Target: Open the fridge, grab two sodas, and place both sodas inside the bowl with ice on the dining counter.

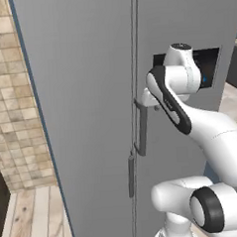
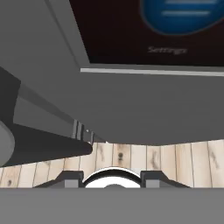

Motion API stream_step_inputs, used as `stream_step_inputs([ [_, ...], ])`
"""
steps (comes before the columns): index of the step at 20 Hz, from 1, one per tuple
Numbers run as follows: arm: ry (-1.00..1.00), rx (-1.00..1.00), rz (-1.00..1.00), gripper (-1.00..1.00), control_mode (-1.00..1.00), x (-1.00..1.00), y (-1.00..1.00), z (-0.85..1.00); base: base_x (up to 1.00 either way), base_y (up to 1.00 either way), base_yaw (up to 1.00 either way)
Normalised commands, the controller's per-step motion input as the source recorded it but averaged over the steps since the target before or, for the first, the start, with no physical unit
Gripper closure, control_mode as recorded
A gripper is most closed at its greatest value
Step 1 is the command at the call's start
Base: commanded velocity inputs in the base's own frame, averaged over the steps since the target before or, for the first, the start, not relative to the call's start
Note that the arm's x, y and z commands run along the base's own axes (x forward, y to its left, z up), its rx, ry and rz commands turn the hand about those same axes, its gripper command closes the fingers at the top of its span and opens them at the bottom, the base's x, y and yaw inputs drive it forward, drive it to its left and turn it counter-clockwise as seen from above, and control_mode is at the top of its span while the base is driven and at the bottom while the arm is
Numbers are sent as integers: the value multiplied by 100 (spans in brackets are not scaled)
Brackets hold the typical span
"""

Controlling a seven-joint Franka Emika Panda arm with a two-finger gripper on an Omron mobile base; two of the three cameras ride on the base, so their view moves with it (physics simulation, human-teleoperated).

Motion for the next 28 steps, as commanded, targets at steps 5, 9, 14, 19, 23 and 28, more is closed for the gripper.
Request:
stream_step_inputs([
  [5,0,0,0,-100,100,0,0,0,-21,7,0],
  [9,0,0,0,-100,100,0,0,0,-67,24,0],
  [14,0,0,0,-100,100,0,0,0,-54,11,2],
  [19,0,0,0,-100,100,0,0,0,-11,46,0],
  [23,0,0,0,-100,100,0,0,0,0,33,2],
  [28,0,0,0,-100,-100,0,-3,0,0,0,0],
])
